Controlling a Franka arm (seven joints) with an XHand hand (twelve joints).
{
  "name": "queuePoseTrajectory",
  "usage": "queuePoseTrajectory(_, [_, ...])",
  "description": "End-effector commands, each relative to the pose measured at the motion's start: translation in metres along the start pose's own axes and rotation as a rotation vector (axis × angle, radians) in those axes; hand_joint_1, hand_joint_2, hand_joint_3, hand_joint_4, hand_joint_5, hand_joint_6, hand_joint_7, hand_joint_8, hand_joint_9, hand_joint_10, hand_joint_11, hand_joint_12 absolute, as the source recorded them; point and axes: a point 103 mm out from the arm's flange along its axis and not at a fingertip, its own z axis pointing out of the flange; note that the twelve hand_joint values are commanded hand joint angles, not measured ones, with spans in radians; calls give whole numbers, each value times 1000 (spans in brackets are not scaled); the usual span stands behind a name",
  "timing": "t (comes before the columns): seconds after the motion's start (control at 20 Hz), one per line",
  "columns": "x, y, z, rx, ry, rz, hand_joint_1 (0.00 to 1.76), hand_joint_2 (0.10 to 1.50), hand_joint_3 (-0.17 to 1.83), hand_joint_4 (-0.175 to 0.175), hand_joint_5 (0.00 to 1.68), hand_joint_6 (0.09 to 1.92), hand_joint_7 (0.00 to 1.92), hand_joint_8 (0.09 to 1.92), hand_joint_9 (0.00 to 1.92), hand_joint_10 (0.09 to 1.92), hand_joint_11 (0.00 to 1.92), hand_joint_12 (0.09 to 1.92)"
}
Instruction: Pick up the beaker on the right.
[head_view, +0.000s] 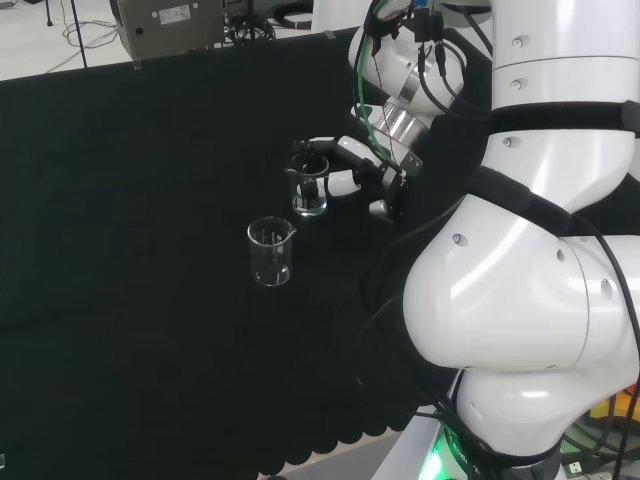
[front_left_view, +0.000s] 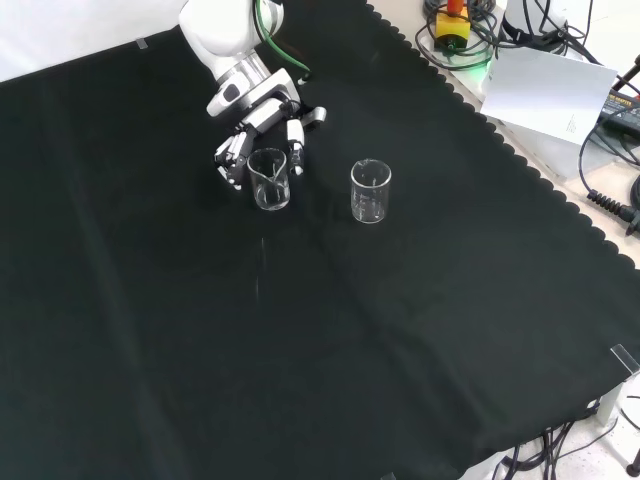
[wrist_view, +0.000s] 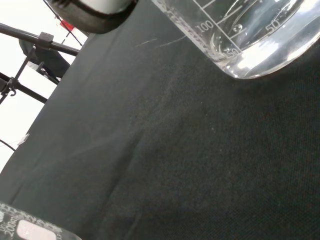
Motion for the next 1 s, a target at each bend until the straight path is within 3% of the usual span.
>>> queuePoseTrajectory(0.05, [1, 2, 4, -12, 27, 6, 918, 847, -175, -56, 464, 506, 414, 741, 591, 567, 96, 1358])
queuePoseTrajectory(0.15, [1, 2, 4, -16, 39, 10, 938, 852, -175, -55, 406, 705, 425, 752, 605, 565, 108, 1357])
queuePoseTrajectory(0.25, [1, 3, 5, -15, 47, 9, 949, 855, -175, -55, 383, 781, 431, 759, 609, 566, 116, 1359])
queuePoseTrajectory(1.0, [2, 5, 13, 7, 92, 12, 966, 861, -175, -57, 342, 802, 417, 762, 597, 565, 130, 1356])
